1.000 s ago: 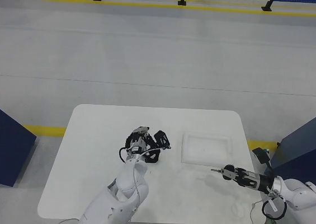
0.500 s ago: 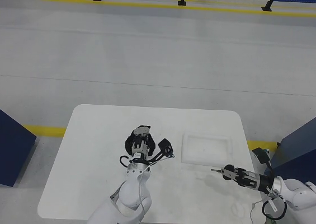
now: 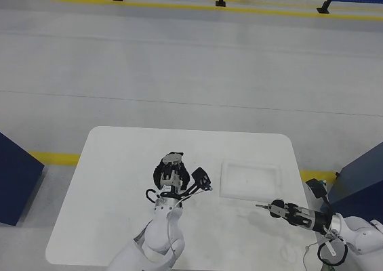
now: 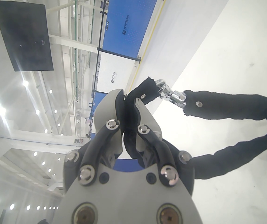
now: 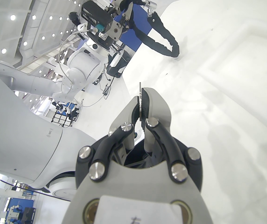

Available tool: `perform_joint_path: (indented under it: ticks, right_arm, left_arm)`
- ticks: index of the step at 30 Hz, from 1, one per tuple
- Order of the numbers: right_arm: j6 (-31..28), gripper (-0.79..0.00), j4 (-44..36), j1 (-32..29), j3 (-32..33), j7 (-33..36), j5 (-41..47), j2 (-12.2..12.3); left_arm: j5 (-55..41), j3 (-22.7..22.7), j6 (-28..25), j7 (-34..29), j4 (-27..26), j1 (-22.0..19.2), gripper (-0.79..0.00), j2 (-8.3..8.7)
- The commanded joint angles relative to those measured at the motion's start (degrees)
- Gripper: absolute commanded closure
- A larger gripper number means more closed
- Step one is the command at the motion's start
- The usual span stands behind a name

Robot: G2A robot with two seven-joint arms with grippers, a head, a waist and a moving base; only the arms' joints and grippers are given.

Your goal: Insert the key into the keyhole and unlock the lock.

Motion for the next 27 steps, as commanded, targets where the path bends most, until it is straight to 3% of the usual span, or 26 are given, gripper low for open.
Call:
perform_joint_path:
  ticks: [1, 10, 18, 22, 27]
  right_arm:
    - [0.0, 0.0, 0.0, 0.0, 0.0, 0.0, 0.0, 0.0]
    - [0.0, 0.0, 0.0, 0.0, 0.0, 0.0, 0.0, 0.0]
    - [0.0, 0.0, 0.0, 0.0, 0.0, 0.0, 0.0, 0.0]
    - [0.0, 0.0, 0.0, 0.0, 0.0, 0.0, 0.0, 0.0]
    - [0.0, 0.0, 0.0, 0.0, 0.0, 0.0, 0.0, 0.0]
  left_arm:
    - [2.77, -0.69, 1.07, 5.81, -0.77, 0.55, 0.0, 0.35]
    - [7.34, -6.66, 3.33, 26.46, -5.06, 4.25, 0.0, 2.71]
    - [9.2, -10.48, 6.25, 43.83, -5.71, 6.3, 0.0, 4.44]
    - [9.24, -11.72, 4.59, 48.7, -5.17, 6.43, 0.0, 4.97]
    - [8.94, -11.9, 3.31, 49.72, -4.67, 6.06, 0.0, 5.03]
